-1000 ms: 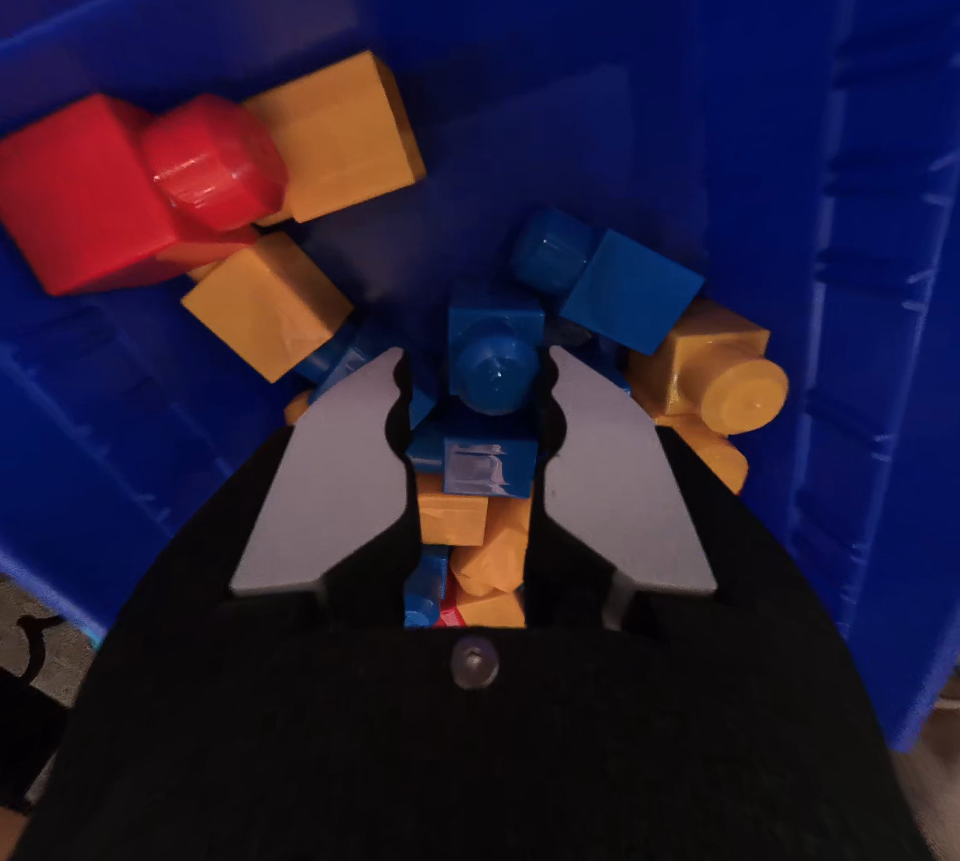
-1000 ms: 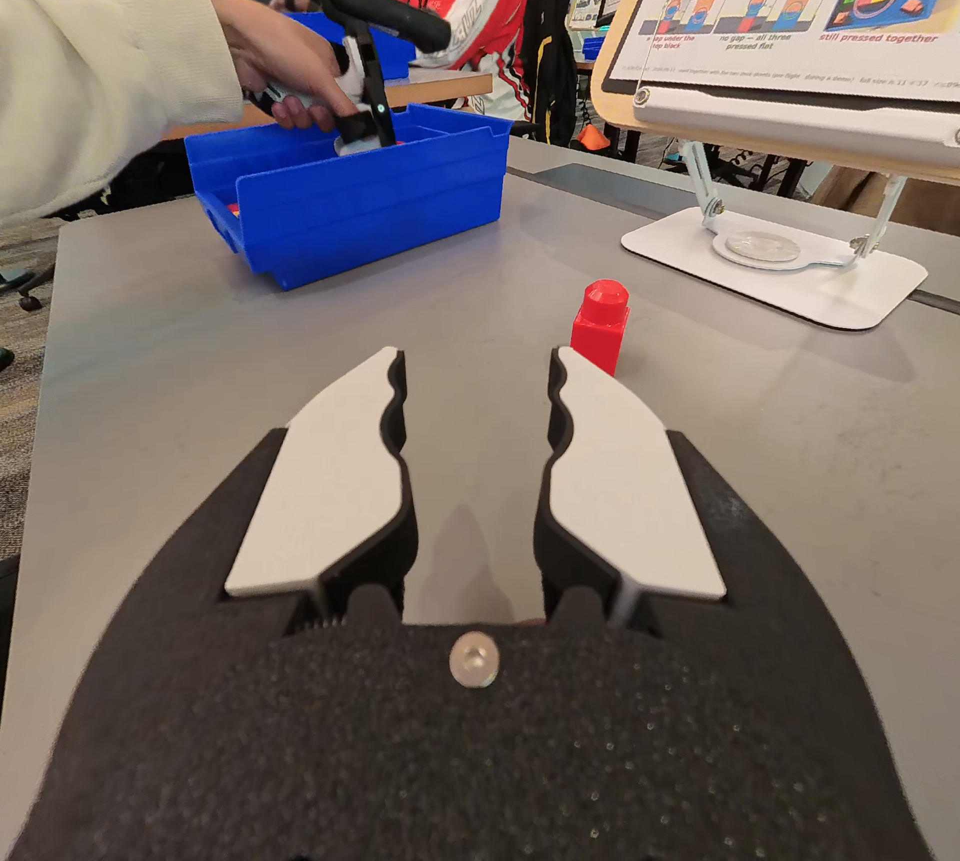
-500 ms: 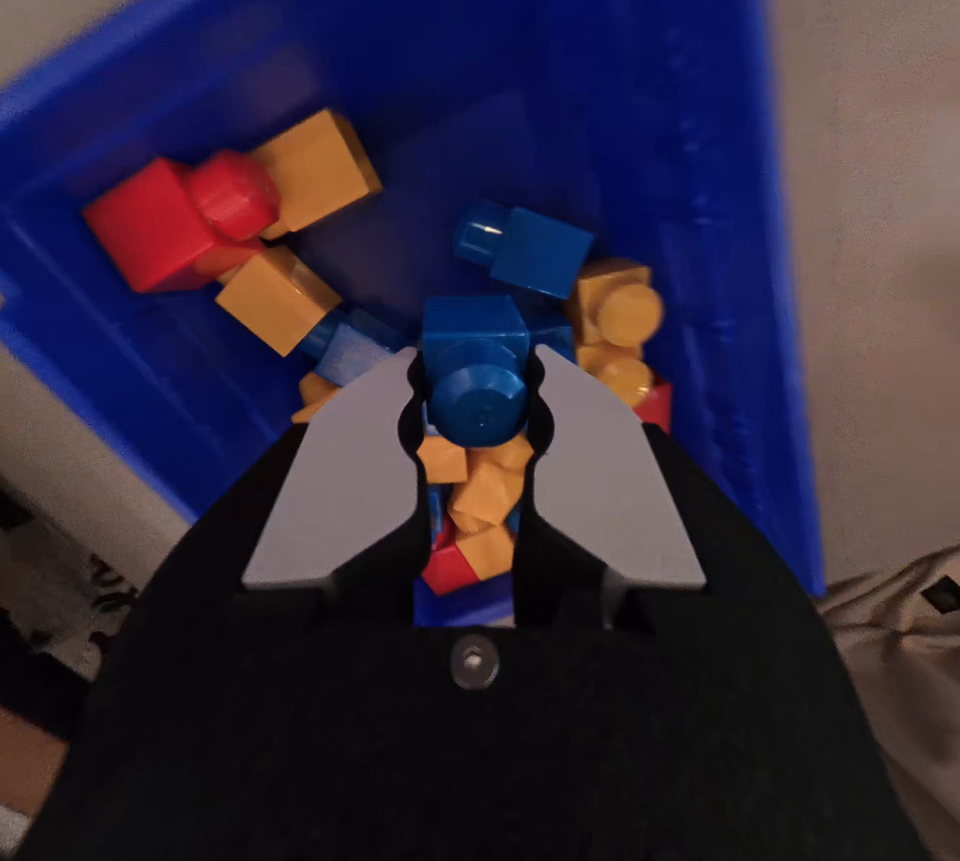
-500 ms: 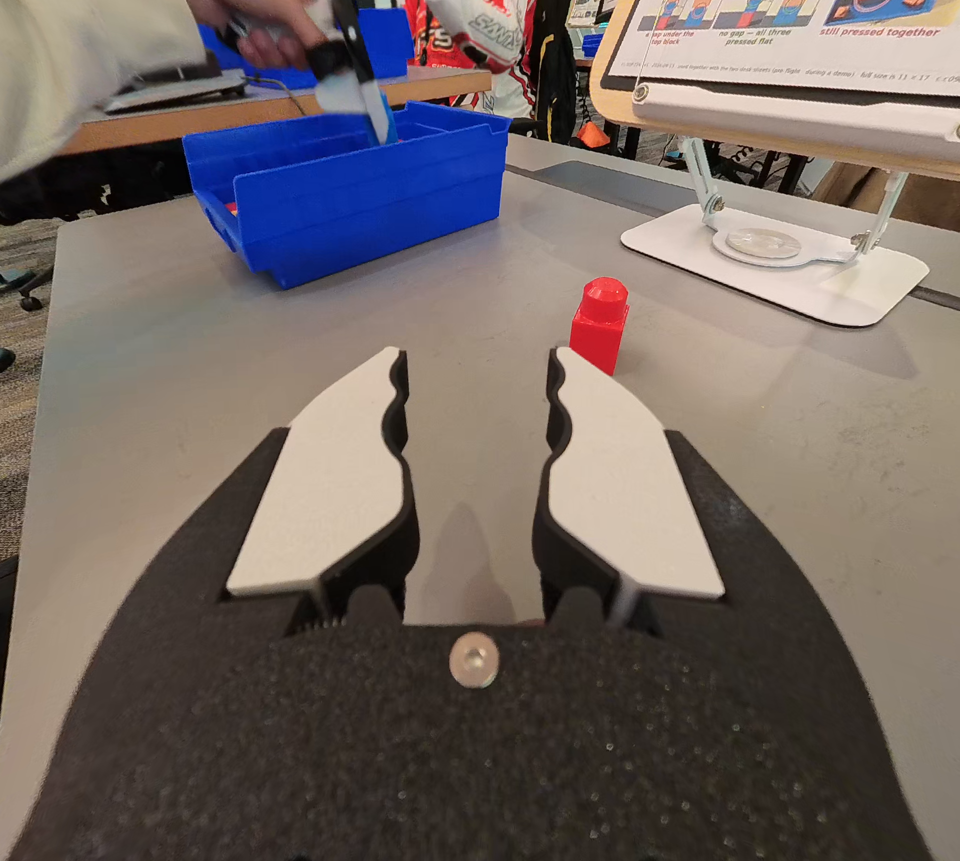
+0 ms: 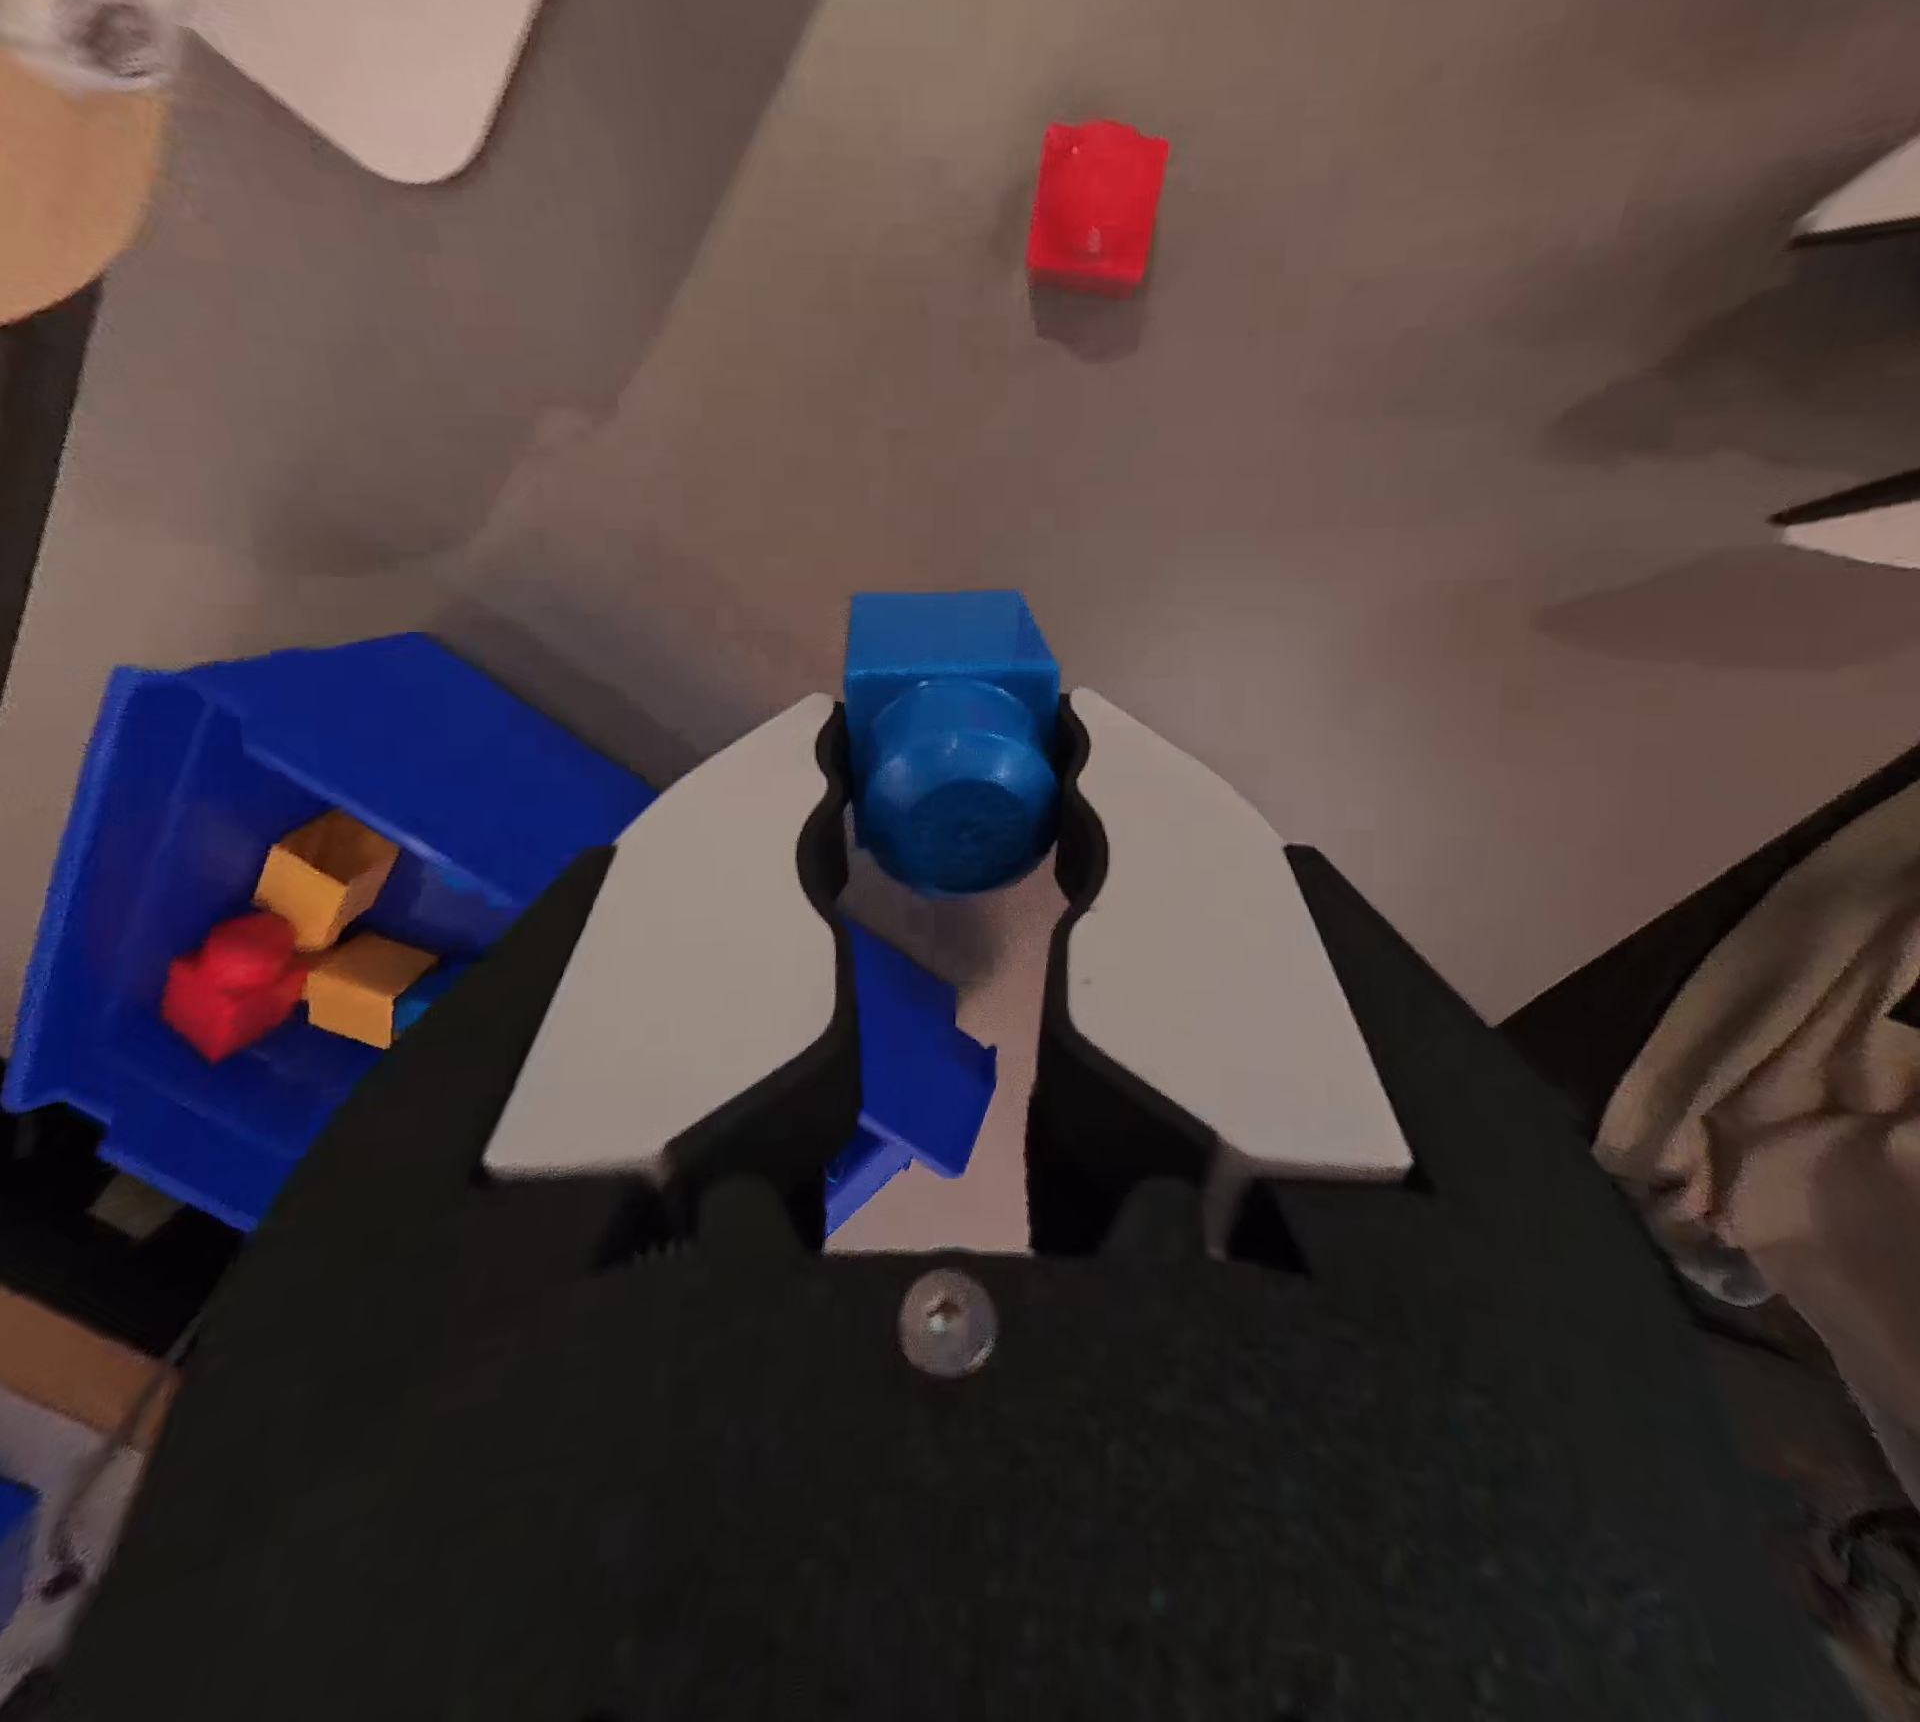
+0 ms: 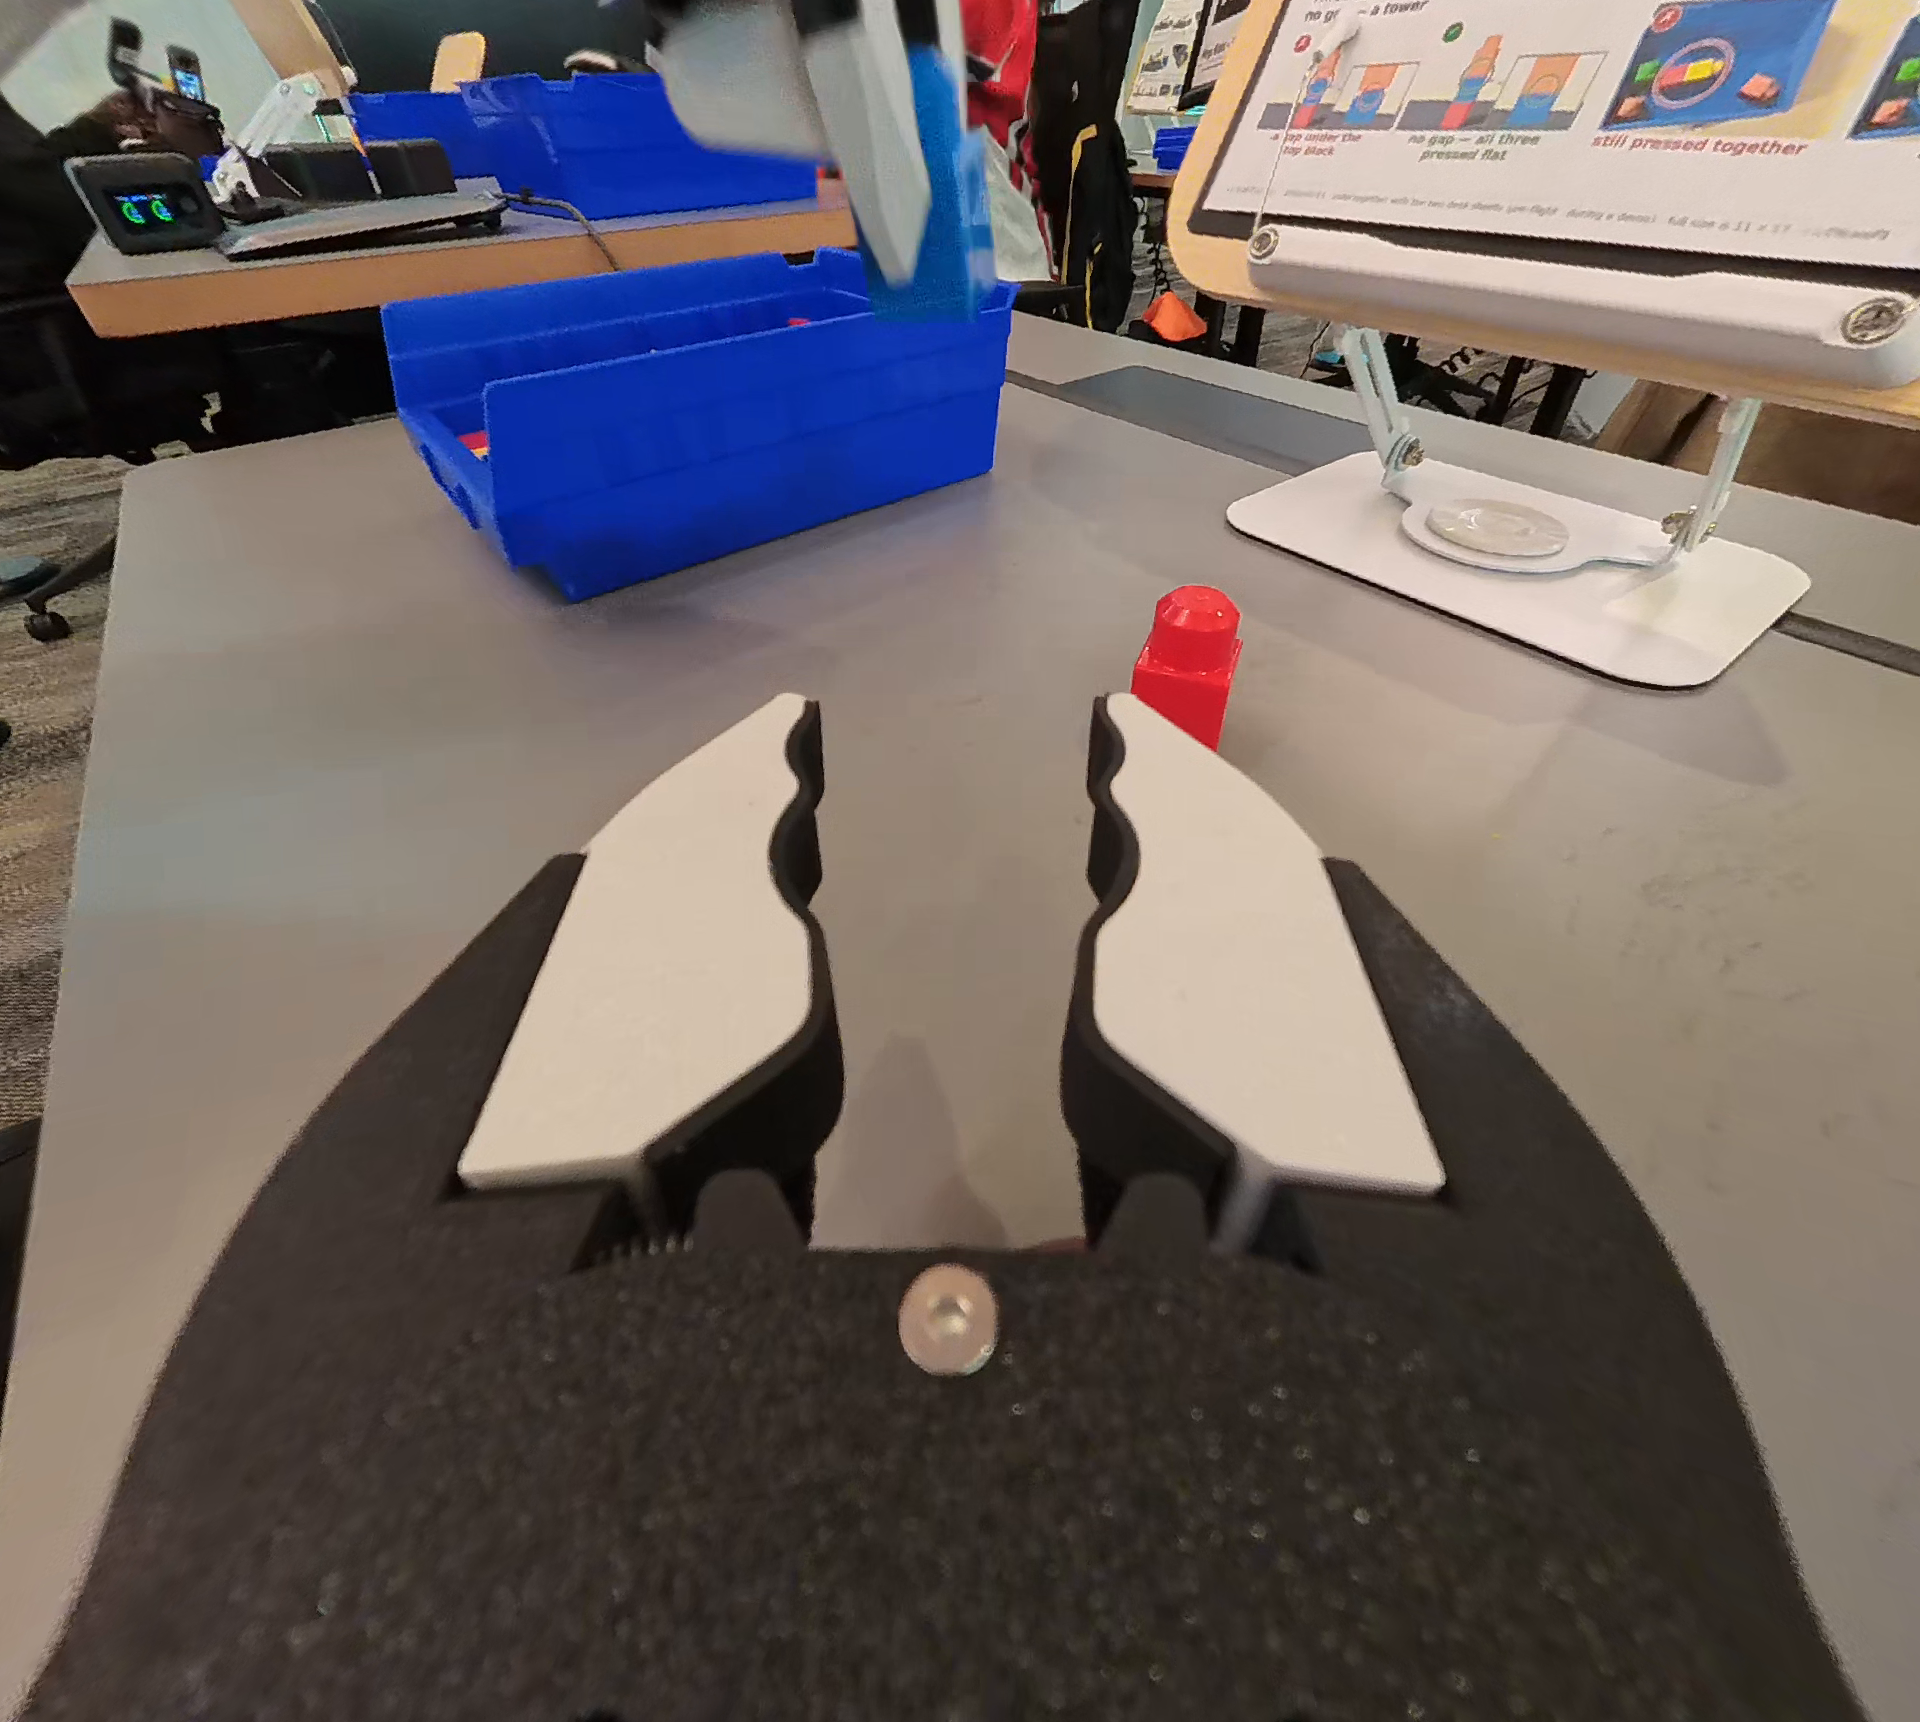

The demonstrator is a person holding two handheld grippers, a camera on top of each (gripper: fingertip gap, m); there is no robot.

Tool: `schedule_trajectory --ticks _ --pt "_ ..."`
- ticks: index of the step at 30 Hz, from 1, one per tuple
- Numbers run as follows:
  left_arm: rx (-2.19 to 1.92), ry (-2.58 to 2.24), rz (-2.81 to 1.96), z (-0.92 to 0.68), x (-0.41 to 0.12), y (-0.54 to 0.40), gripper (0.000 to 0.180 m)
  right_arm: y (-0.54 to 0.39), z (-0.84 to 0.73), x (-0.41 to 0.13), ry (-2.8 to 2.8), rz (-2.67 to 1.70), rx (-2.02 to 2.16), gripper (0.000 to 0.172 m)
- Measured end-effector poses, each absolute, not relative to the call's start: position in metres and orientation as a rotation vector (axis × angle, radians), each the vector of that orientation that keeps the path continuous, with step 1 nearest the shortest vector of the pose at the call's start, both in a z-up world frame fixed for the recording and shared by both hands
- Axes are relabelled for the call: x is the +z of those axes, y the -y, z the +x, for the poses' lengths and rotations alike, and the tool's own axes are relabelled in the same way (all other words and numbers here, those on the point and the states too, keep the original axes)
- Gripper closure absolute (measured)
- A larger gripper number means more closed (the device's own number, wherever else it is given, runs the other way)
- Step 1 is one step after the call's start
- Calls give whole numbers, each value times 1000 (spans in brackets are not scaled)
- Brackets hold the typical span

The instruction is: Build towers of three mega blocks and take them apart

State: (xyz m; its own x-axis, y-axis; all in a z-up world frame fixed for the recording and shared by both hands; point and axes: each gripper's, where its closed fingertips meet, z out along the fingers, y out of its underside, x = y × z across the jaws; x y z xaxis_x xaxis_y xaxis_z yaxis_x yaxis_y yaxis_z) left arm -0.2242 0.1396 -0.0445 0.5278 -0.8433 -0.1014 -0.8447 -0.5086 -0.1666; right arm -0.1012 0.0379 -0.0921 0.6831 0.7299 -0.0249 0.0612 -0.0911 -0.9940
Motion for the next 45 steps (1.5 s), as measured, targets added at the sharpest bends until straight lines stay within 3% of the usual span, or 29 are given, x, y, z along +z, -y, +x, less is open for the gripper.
schedule_trajectory --ticks 9,22,24,28,33,38,45 --pt "-114 -1581 -2686 -178 -152 -119 144 -34 -102 -92 684 -1575 630 125" --pt "-125 -1582 -2619 -161 -185 -97 144 -35 -105 -94 692 -1586 644 126" --pt "-146 -1562 -2622 -164 -187 -96 134 -35 -105 -94 692 -1587 648 126" --pt "-233 -1525 -2564 -176 -164 -80 124 -34 -105 -96 692 -1594 657 126" --pt "-317 -1395 -2388 -241 -76 -46 118 -34 -106 -97 691 -1603 669 126" --pt "-102 -1113 -2376 -364 -15 -44 110 -35 -108 -99 701 -1611 667 126" --pt "-12 -1004 -2510 -454 -38 -47 113 -36 -110 -100 707 -1620 664 126"
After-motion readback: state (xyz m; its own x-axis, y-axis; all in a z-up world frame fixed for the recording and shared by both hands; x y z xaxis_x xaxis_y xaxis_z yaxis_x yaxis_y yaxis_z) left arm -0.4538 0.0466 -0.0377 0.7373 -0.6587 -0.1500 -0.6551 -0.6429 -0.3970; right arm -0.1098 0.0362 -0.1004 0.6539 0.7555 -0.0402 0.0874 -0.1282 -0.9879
